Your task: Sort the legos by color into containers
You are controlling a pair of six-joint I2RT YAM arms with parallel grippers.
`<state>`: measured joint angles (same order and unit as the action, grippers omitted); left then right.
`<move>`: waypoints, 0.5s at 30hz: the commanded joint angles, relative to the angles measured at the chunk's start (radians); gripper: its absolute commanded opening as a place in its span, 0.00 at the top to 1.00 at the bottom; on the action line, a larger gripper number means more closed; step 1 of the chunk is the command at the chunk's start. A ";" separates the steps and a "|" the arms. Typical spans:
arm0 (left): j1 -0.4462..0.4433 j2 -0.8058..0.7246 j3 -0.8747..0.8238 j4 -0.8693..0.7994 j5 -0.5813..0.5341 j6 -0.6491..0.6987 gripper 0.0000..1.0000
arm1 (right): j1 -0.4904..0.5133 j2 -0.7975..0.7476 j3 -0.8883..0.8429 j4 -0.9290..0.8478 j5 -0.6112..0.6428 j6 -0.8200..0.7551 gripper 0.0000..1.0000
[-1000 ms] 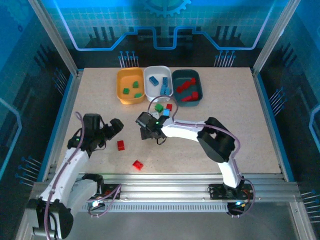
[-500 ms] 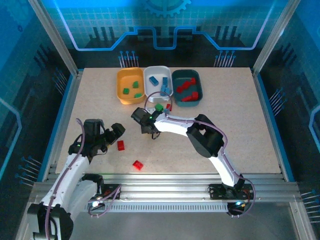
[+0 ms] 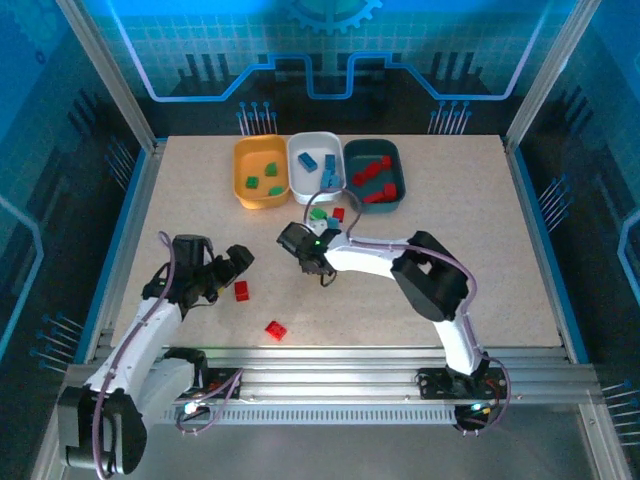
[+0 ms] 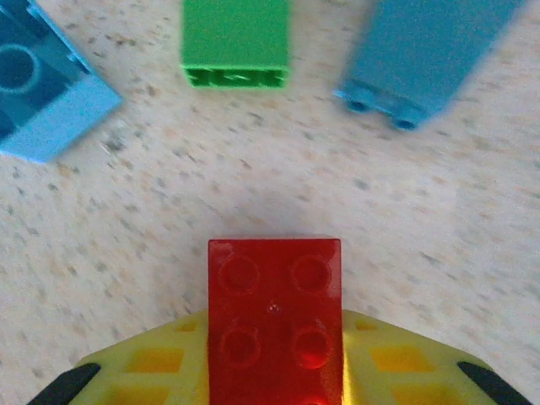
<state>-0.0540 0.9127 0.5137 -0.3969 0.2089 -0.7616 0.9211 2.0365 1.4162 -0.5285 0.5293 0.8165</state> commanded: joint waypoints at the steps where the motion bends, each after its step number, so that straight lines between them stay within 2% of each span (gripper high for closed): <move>1: 0.008 0.041 -0.003 0.072 0.062 -0.011 0.01 | -0.028 -0.163 -0.067 0.049 0.055 -0.066 0.71; 5: -0.012 0.103 -0.045 0.166 0.113 -0.055 0.01 | -0.151 -0.260 -0.086 0.066 0.006 -0.174 0.70; 8: -0.075 0.139 -0.061 0.214 0.108 -0.085 0.01 | -0.269 -0.269 -0.060 0.066 -0.042 -0.246 0.70; 11: -0.153 0.176 -0.057 0.243 0.087 -0.101 0.01 | -0.394 -0.225 0.016 0.049 -0.142 -0.321 0.69; 15: -0.237 0.228 -0.039 0.274 0.078 -0.114 0.01 | -0.519 -0.084 0.199 -0.023 -0.254 -0.384 0.68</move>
<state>-0.2565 1.1141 0.4644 -0.1764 0.2787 -0.8463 0.4469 1.8671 1.5070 -0.4911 0.3923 0.5198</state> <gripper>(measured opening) 0.990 0.321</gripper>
